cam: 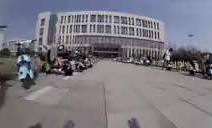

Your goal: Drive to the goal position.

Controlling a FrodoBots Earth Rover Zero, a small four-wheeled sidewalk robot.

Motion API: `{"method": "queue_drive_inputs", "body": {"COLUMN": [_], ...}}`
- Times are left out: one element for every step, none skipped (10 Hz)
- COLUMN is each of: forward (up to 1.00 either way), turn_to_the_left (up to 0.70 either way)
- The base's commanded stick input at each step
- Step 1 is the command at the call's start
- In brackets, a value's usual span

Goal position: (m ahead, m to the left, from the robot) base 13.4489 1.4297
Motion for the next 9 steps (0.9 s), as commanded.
{"method": "queue_drive_inputs", "body": {"forward": [1.00,1.00,1.00,1.00,1.00,1.00,1.00,1.00,1.00], "turn_to_the_left": [-0.17,-0.27,-0.27,-0.27,-0.27,-0.27,-0.14,0.00,0.00]}}
